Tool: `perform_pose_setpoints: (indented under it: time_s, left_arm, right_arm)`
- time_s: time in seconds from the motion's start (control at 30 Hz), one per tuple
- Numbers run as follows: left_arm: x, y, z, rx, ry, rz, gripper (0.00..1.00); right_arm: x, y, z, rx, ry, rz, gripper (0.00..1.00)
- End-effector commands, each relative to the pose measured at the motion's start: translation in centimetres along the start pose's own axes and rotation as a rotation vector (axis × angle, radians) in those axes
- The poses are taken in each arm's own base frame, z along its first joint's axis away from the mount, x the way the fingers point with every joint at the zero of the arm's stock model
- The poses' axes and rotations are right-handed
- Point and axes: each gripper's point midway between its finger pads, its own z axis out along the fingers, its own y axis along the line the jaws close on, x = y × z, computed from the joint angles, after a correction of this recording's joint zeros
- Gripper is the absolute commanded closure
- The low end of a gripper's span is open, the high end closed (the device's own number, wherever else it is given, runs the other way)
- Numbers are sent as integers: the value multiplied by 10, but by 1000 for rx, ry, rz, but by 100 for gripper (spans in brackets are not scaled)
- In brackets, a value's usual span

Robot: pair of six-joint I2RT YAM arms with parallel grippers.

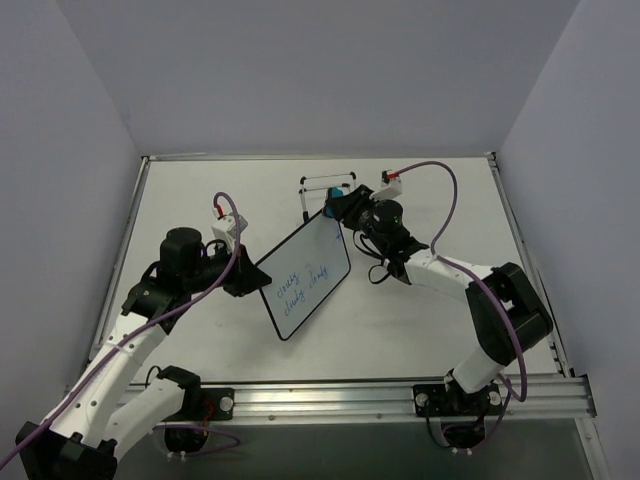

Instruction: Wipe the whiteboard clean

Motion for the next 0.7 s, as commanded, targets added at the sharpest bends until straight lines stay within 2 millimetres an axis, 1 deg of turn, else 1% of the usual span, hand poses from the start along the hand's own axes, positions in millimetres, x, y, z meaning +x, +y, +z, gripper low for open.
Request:
perform_pose_setpoints:
  time_s: [0.0, 0.07, 0.1, 0.17, 0.2, 0.27, 0.3, 0.4, 0.43, 0.53, 0.57, 0.67]
  left_arm:
    - [3, -57, -11, 279, 25, 102, 98]
    - [3, -58, -11, 279, 24, 105, 98]
    - [3, -57, -11, 276, 22, 106, 98]
    - [2, -57, -11, 274, 21, 105, 98]
    - [3, -57, -11, 274, 24, 102, 98]
    - [2, -56, -11, 272, 22, 104, 98]
    - [3, -57, -11, 273, 23, 104, 98]
    - [3, -57, -11, 274, 24, 104, 98]
    - [3, -56, -11, 271, 23, 104, 98]
    - [2, -57, -12, 274, 19, 108, 98]
    - [2, -57, -12, 274, 19, 108, 98]
    - [2, -58, -11, 279, 18, 110, 98]
  right_arm:
    - [9, 8, 0, -32, 25, 8, 100]
    - [16, -1, 1, -14, 29, 21, 100]
    - [24, -10, -3, 4, 41, 25, 100]
    - [30, -18, -6, 12, 39, 35, 100]
    - [40, -31, -13, 40, 54, 45, 100]
    - [46, -39, -20, 50, 52, 59, 100]
    - [57, -52, -28, 76, 70, 71, 100]
    - [66, -66, -40, 98, 71, 86, 100]
    - [76, -77, -49, 122, 87, 86, 100]
    - [85, -88, -63, 135, 98, 94, 100]
    - [92, -96, -70, 153, 112, 95, 100]
    - [100, -104, -76, 163, 124, 100, 100]
